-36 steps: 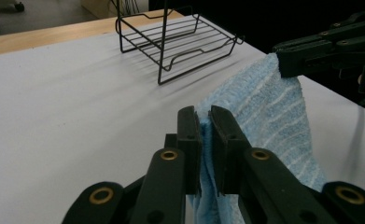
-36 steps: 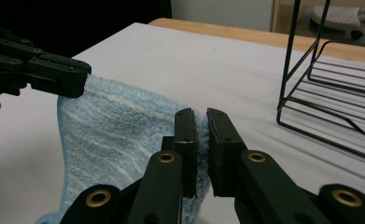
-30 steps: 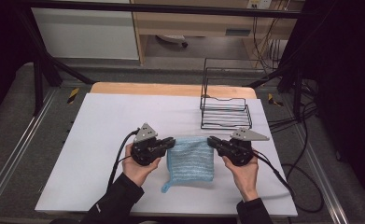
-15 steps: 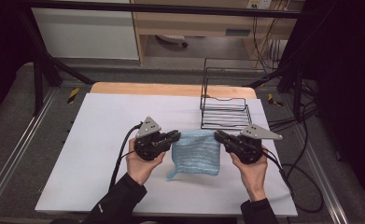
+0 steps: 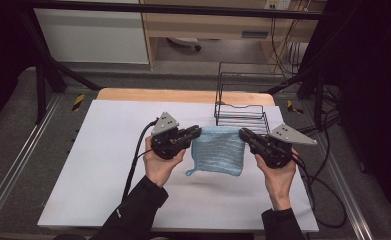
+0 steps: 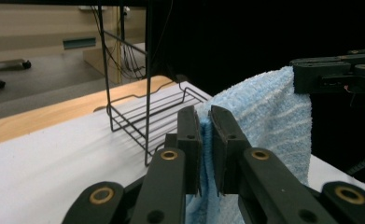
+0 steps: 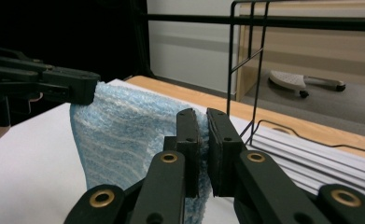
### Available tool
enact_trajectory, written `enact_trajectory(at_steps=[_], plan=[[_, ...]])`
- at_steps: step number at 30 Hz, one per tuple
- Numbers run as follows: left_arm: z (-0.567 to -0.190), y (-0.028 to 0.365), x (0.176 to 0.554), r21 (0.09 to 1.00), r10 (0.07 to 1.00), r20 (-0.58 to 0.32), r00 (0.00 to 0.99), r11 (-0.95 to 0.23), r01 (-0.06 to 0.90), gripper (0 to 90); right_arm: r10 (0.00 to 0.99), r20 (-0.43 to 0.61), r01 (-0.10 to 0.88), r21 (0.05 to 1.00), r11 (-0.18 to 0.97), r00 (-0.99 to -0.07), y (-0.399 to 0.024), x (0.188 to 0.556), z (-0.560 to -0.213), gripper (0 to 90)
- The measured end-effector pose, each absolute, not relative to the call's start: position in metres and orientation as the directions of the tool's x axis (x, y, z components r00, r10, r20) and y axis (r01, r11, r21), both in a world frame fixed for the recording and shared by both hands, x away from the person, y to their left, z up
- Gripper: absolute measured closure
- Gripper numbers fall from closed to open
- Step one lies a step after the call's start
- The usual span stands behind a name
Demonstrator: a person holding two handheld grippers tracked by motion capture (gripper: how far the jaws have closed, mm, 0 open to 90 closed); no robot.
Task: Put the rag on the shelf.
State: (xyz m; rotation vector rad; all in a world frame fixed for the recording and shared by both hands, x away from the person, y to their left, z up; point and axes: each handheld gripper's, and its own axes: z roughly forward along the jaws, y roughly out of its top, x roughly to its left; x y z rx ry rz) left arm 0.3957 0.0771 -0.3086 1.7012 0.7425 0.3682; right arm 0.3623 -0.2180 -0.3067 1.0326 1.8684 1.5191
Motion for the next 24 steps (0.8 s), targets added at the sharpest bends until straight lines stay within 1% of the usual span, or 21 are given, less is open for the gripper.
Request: enact_trajectory(at_steps=[14, 24], plan=[[-0.269, 0.058, 0.407, 0.977, 0.653, -0.099, 0.751, -0.079, 0.197, 82.9, 0.855, 0.001, 0.129, 0.989, 0.078, -0.518, -0.228, 0.370, -0.267, 84.6], [-0.249, 0.048, 0.417, 0.988, 0.663, -0.074, 0.745, -0.054, 0.146, 83.0, 0.872, -0.018, 0.081, 0.995, 0.066, -0.489, -0.234, 0.376, -0.248, 84.6]])
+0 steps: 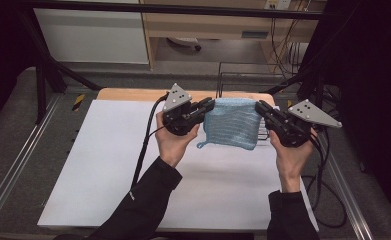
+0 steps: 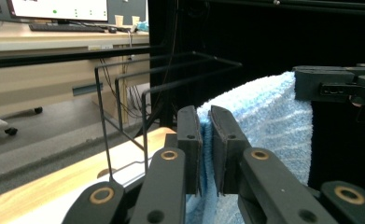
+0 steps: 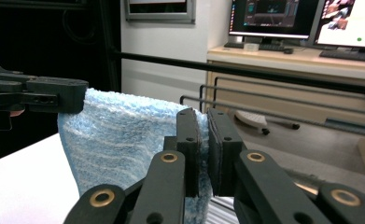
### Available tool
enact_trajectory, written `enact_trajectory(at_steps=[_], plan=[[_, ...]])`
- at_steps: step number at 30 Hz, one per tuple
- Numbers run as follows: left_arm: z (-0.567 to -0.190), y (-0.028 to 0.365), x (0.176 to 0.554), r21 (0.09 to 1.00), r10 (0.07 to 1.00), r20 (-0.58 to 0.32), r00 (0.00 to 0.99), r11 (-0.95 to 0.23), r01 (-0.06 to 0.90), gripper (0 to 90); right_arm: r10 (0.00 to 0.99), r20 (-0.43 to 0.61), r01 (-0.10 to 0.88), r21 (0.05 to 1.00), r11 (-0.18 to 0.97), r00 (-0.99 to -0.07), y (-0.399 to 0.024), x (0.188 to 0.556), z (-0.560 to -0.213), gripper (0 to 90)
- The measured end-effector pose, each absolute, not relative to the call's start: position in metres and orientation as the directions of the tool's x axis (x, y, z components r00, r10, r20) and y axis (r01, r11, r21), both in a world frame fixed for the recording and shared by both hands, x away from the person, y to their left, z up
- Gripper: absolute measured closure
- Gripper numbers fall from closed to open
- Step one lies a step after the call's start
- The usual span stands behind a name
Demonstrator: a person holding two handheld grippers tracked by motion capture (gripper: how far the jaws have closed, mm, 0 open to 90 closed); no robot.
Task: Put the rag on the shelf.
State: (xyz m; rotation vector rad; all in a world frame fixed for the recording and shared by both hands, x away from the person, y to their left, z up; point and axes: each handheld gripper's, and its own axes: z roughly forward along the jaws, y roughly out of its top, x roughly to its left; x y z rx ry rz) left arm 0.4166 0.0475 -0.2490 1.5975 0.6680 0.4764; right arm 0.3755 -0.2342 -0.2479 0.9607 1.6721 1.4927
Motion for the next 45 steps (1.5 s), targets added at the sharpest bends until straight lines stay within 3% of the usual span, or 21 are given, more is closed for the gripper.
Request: enact_trajectory(at_steps=[29, 45], plan=[[-0.165, 0.010, 0.436, 1.000, 0.667, 0.021, 0.745, -0.021, -0.009, 83.0, 0.910, -0.082, -0.079, 0.995, 0.054, -0.407, -0.262, 0.394, -0.176, 84.7], [-0.134, -0.012, 0.461, 0.999, 0.686, 0.048, 0.726, -0.030, -0.038, 83.0, 0.923, -0.074, -0.103, 0.994, 0.038, -0.377, -0.276, 0.419, -0.150, 84.7]])
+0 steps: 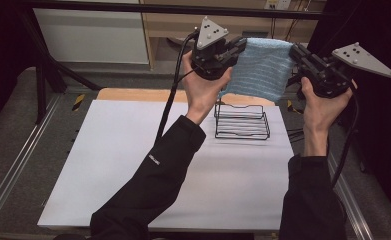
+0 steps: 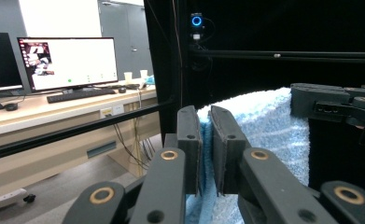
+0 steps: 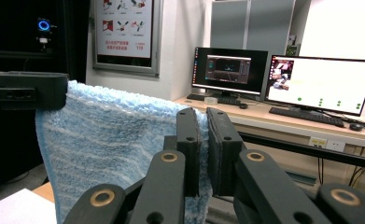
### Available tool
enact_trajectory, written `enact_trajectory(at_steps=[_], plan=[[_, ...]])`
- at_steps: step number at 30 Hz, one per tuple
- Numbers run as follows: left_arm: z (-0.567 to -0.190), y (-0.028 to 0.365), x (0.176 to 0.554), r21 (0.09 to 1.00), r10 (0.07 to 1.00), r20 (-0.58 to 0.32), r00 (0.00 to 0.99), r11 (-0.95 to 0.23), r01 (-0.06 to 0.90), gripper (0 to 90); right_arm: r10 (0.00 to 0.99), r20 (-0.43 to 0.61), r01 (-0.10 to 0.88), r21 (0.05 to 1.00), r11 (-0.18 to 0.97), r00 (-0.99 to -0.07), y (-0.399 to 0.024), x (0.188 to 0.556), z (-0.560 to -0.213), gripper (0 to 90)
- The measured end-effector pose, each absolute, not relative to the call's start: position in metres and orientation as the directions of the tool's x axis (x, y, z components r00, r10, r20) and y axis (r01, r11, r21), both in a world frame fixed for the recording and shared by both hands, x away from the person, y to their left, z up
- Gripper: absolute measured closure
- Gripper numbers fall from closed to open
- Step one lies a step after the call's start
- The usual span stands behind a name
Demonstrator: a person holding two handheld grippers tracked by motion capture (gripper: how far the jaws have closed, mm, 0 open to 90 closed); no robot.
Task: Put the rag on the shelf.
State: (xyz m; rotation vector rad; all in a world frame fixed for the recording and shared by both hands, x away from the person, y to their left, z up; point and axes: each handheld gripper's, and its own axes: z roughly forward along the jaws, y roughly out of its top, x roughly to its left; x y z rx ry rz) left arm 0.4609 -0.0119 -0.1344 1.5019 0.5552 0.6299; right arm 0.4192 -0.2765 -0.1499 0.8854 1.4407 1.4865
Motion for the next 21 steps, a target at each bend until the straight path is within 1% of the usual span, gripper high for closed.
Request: enact_trajectory(at_steps=[3, 7, 12, 17, 21], plan=[[-0.132, -0.014, 0.469, 0.999, 0.692, 0.054, 0.719, -0.036, -0.040, 82.9, 0.925, -0.078, -0.105, 0.994, 0.042, -0.372, -0.277, 0.428, -0.148, 84.7], [-0.129, -0.014, 0.481, 0.999, 0.693, 0.031, 0.720, -0.016, -0.028, 83.0, 0.926, -0.078, -0.105, 0.994, 0.042, -0.369, -0.278, 0.441, -0.145, 84.7], [-0.126, -0.018, 0.493, 0.998, 0.709, 0.067, 0.702, -0.047, -0.048, 83.0, 0.928, -0.073, -0.103, 0.994, 0.038, -0.365, -0.279, 0.460, -0.141, 84.7], [-0.126, -0.020, 0.508, 0.997, 0.719, 0.075, 0.691, -0.050, -0.056, 82.9, 0.929, -0.064, -0.094, 0.995, 0.031, -0.366, -0.280, 0.479, -0.142, 84.7], [-0.133, -0.022, 0.519, 0.998, 0.721, 0.070, 0.690, -0.052, -0.046, 82.9, 0.933, -0.057, -0.087, 0.996, 0.028, -0.356, -0.281, 0.490, -0.146, 84.7]])
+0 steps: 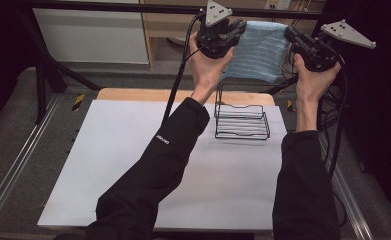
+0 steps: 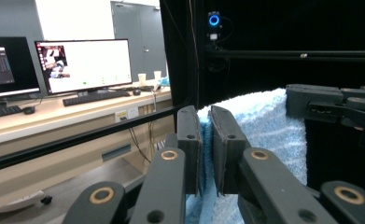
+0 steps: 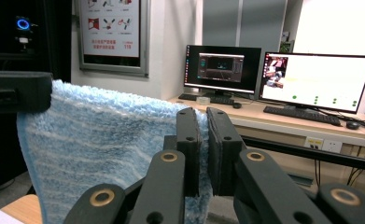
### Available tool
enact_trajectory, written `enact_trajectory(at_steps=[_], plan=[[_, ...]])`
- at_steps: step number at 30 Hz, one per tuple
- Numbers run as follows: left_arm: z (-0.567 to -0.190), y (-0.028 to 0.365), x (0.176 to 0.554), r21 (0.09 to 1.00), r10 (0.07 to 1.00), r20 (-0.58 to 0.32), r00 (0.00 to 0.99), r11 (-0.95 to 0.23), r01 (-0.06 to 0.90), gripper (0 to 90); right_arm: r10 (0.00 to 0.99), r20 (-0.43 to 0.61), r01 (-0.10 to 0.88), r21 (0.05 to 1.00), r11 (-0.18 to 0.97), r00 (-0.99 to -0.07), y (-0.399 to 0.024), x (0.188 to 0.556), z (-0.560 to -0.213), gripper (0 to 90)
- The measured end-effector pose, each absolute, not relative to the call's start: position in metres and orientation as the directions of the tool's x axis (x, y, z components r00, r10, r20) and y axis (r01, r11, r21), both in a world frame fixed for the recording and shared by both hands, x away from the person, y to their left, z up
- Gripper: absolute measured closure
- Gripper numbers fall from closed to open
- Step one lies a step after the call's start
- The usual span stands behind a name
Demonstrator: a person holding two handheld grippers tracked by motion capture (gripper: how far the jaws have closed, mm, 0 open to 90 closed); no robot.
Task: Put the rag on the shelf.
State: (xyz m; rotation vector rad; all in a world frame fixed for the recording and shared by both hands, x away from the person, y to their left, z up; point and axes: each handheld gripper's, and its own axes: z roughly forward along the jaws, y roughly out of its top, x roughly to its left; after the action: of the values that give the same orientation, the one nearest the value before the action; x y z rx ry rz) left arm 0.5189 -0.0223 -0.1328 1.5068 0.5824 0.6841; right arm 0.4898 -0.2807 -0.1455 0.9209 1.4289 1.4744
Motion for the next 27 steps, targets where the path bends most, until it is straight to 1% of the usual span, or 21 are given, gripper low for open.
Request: enact_trajectory(at_steps=[5, 9, 14, 21, 27], plan=[[-0.144, -0.022, 0.528, 0.999, 0.712, 0.055, 0.701, -0.040, -0.037, 82.9, 0.930, -0.073, -0.081, 0.996, 0.047, -0.359, -0.284, 0.498, -0.153, 84.7], [-0.153, -0.025, 0.529, 0.998, 0.704, 0.057, 0.708, -0.046, -0.035, 82.9, 0.932, -0.077, -0.066, 0.996, 0.057, -0.354, -0.286, 0.506, -0.157, 84.6], [-0.165, -0.024, 0.530, 0.999, 0.702, 0.049, 0.711, -0.045, -0.025, 82.9, 0.927, -0.108, -0.064, 0.994, 0.092, -0.358, -0.287, 0.511, -0.163, 84.6], [-0.183, -0.023, 0.528, 0.998, 0.690, 0.049, 0.722, -0.067, -0.004, 82.9, 0.919, -0.112, -0.042, 0.994, 0.104, -0.377, -0.288, 0.508, -0.181, 84.6], [-0.201, -0.023, 0.524, 0.997, 0.678, 0.040, 0.734, -0.077, 0.017, 82.9, 0.913, -0.099, -0.005, 0.994, 0.106, -0.397, -0.293, 0.497, -0.198, 84.5]])
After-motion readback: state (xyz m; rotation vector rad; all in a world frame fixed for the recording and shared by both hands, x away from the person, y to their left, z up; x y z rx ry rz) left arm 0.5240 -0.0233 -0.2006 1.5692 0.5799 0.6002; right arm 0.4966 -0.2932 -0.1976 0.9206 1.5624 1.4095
